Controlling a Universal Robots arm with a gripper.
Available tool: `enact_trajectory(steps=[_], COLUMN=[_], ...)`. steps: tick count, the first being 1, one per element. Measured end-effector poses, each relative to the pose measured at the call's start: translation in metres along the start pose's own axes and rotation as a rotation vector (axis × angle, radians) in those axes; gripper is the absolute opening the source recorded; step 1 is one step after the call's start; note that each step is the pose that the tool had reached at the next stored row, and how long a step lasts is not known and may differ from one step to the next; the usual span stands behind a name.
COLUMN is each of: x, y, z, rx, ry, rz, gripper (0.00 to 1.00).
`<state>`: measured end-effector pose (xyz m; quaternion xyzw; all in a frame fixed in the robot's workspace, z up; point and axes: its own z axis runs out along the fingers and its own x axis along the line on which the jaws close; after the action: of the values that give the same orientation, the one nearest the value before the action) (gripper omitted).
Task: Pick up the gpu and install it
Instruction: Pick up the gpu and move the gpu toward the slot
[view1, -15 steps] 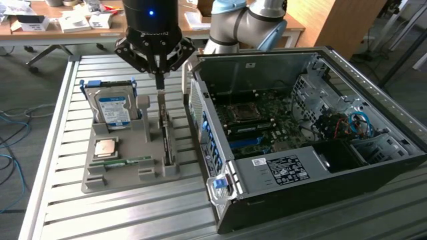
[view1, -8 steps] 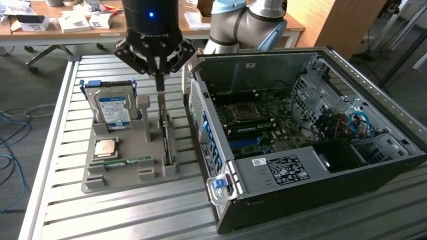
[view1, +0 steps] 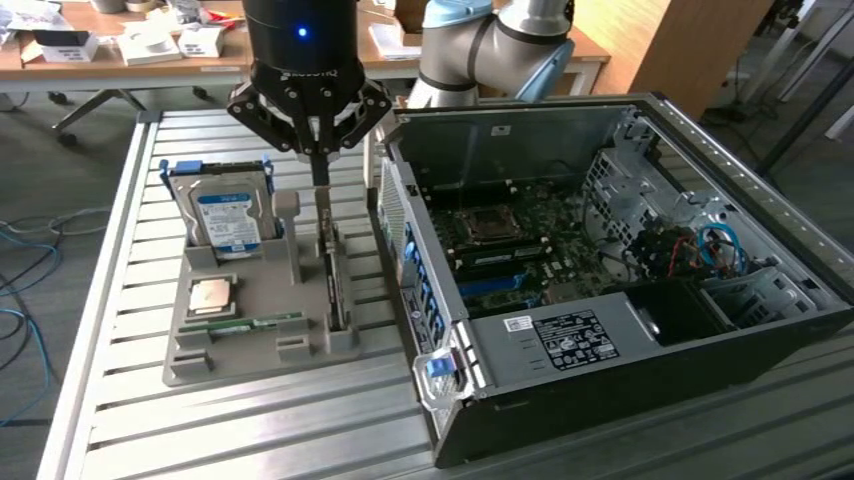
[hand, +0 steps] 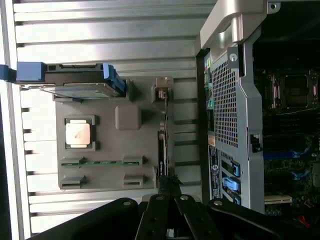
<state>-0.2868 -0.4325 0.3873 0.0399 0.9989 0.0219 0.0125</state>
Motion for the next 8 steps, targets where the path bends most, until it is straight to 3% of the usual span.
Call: enact_trajectory(steps=[8], x=[0.0], y=[0.0], z=[0.0], rx=[0.0001], ry=[0.0], rz=[0.0], gripper=[0.11])
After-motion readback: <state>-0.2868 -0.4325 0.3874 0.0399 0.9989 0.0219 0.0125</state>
